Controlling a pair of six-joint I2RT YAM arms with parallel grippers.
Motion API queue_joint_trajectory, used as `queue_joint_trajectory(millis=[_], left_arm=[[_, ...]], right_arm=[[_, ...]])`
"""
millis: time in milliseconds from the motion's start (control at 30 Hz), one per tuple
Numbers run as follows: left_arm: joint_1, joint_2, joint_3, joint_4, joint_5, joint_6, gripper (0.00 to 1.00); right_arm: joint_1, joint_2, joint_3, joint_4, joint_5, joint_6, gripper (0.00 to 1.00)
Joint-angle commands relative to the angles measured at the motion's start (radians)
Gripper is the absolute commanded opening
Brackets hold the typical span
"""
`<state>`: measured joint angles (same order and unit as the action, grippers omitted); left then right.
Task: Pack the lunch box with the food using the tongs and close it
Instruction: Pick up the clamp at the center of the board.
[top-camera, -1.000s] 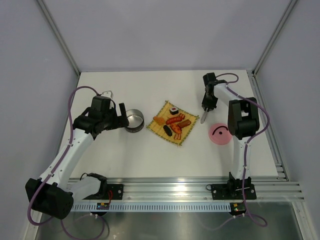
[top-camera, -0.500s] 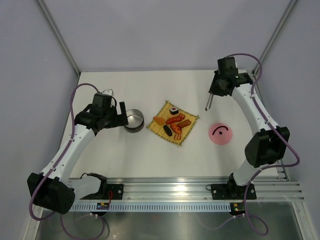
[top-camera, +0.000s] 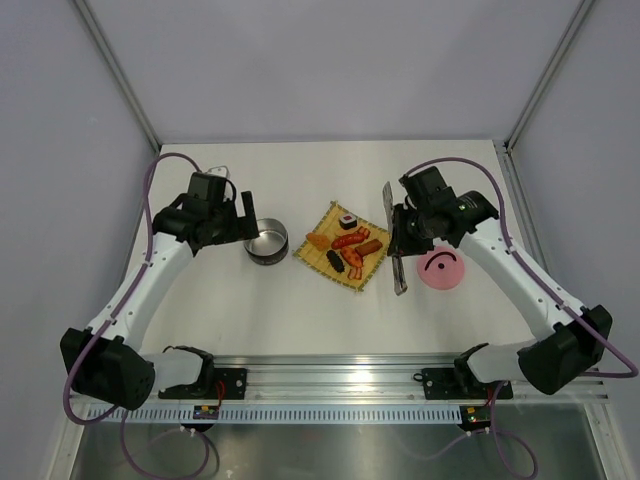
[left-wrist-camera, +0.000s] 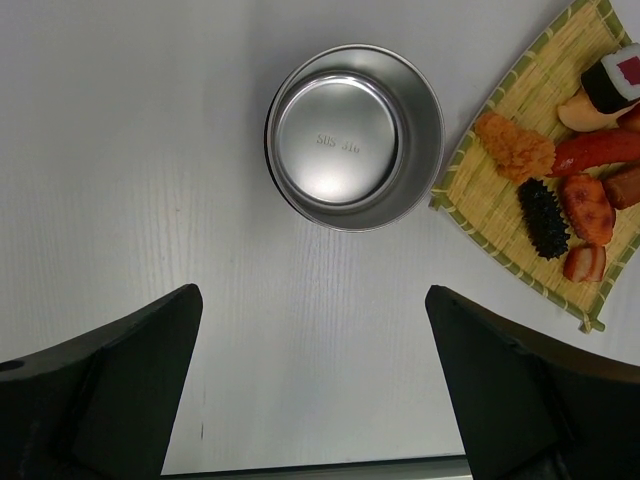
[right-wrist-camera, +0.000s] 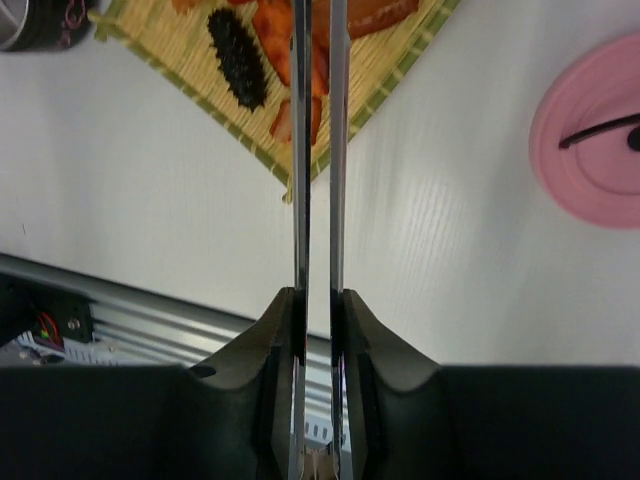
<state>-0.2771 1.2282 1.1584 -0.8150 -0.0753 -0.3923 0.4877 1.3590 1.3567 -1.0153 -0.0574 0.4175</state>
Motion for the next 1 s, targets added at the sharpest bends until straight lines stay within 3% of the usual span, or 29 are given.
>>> queue_joint_trajectory(millis=[0,467,967], left_arm=[[0.007,0.017,0.058,0.020,-0.020,0.009,0.99],[0.007,0.042,0.050,0.040,-0.009,0.006,0.99],[0.009,0.059,0.043,0.046,-0.001,0.010,0.99]], right_arm=[[0.058,-0.073,0.009,-0.086,-0.042,0.017,0.26],[0.187,0.040,0.051,-0.151,-0.018,0.012,0.39],[0.226,0.132,0.130,-0.131,0.010,0.006,0.42]])
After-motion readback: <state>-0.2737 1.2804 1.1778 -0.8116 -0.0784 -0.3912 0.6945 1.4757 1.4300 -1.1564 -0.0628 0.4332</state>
